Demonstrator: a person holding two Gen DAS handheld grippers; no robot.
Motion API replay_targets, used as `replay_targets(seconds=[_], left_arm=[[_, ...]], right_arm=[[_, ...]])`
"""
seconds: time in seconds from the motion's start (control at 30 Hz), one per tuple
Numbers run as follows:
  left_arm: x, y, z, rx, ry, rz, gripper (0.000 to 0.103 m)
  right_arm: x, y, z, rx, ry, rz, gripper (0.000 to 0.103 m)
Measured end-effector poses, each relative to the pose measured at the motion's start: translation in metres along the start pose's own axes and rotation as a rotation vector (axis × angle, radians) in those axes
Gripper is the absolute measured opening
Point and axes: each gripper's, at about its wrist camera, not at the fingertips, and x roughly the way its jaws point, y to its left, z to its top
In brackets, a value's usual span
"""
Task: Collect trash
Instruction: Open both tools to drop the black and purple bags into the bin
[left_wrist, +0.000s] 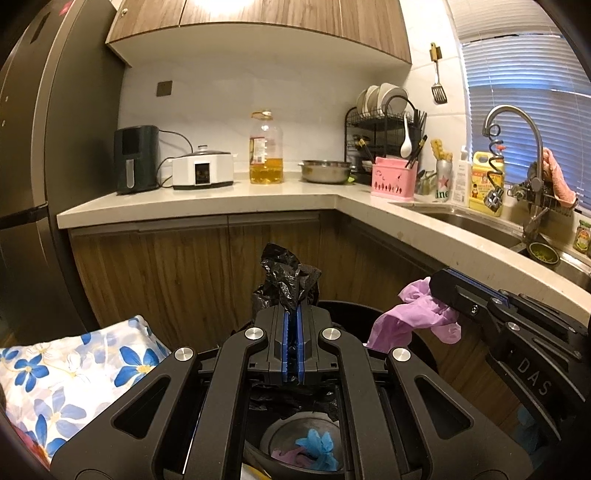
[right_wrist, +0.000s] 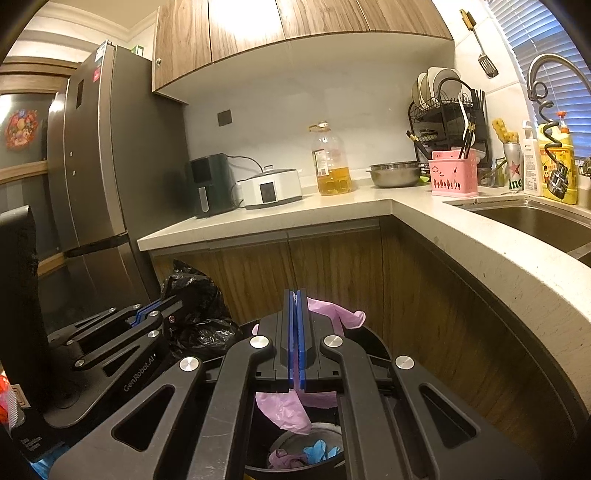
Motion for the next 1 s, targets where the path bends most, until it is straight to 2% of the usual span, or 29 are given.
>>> replay_targets(seconds=[0.1, 0.2, 0.27, 0.33, 0.4, 0.47, 0.53, 0.63, 0.7, 0.77, 0.87, 1.0], left_arm=[[0.003, 0.001, -0.002, 0.002, 0.012, 0.000, 0.008], [0.004, 0.001, -0.003, 0.001, 0.009, 0.000, 0.021], [0.004, 0.002, -0.004, 0.002, 0.006, 0.002, 0.039], [0.004, 0.003, -0.005, -0.003, 0.007, -0.003, 0.047], [0.005, 0.006, -0.006, -0.013, 0.011, -0.001, 0.049], [0.005, 0.009, -0.007, -0.024, 0.016, 0.007, 0.054], [0.003, 0.012, -0.008, -0.030, 0.016, 0.017, 0.059], [-0.003, 0.018, -0.009, -0.049, 0.019, 0.035, 0.070], [-0.009, 0.021, -0.010, -0.058, 0.019, 0.056, 0.075], [-0.018, 0.024, -0.011, -0.062, 0.016, 0.078, 0.081], [-0.035, 0.028, -0.014, -0.068, 0.013, 0.112, 0.088], [-0.064, 0.035, -0.019, -0.087, 0.003, 0.153, 0.094]], right_arm=[[0.002, -0.002, -0.001, 0.006, 0.004, -0.004, 0.003], [0.005, -0.003, -0.002, 0.007, 0.013, -0.010, 0.003], [0.005, -0.004, -0.003, 0.012, 0.017, -0.015, 0.003], [0.004, -0.006, -0.004, 0.019, 0.018, -0.016, 0.005], [0.004, -0.007, -0.004, 0.022, 0.018, -0.015, 0.009], [0.004, -0.007, -0.004, 0.023, 0.020, -0.014, 0.023], [0.003, -0.007, -0.004, 0.025, 0.018, -0.014, 0.030], [0.001, -0.007, -0.005, 0.033, 0.022, -0.010, 0.031], [-0.002, -0.005, -0.005, 0.037, 0.020, -0.010, 0.037], [-0.007, -0.003, -0.006, 0.034, 0.015, -0.012, 0.050], [-0.017, 0.002, -0.007, 0.034, 0.006, -0.006, 0.062], [-0.034, 0.013, -0.010, 0.016, -0.014, -0.009, 0.071]])
